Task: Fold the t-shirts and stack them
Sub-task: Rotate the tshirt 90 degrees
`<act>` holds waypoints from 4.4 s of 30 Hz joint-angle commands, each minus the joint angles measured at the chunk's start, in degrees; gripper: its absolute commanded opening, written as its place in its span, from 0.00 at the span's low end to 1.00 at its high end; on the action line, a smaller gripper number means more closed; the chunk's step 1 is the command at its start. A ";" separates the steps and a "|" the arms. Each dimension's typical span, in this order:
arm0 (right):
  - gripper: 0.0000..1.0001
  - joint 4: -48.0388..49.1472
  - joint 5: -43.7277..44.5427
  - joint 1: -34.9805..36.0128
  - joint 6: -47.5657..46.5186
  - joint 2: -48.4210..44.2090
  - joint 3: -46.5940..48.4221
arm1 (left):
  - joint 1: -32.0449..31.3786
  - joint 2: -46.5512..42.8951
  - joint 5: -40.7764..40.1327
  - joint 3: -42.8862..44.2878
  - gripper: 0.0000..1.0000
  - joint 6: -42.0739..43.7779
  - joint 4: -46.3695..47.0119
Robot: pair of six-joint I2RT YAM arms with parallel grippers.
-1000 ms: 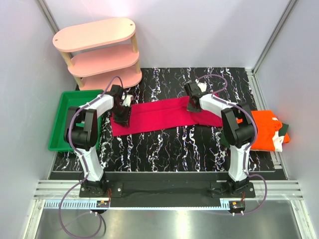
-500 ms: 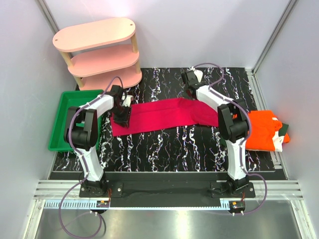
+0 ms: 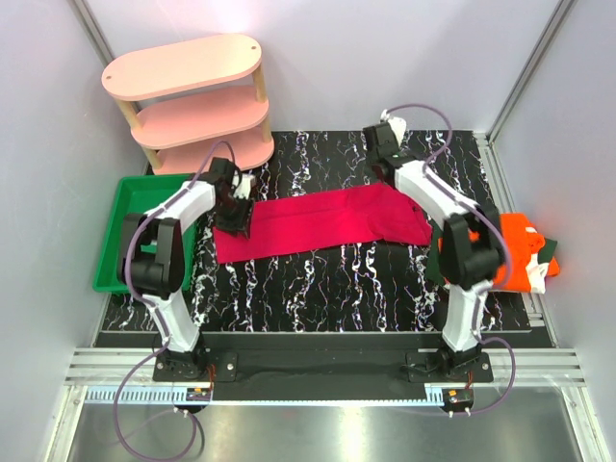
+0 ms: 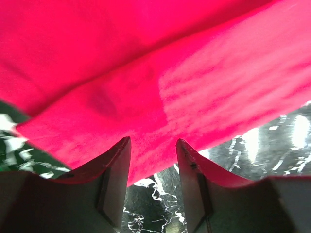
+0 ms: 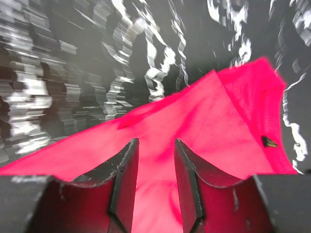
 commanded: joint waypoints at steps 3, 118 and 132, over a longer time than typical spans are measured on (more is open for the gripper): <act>0.43 1.36 -1.21 3.68 3.92 -18.05 -9.16 | 0.53 -1.95 -2.57 9.93 0.48 1.52 3.58; 0.18 -9.28 -5.52 -4.49 10.80 4.44 3.30 | -4.30 6.58 -2.12 4.13 0.00 12.42 -1.43; 0.30 -12.88 -7.81 -4.66 9.74 13.04 8.22 | -4.13 7.29 -5.11 -0.17 0.00 14.61 -1.16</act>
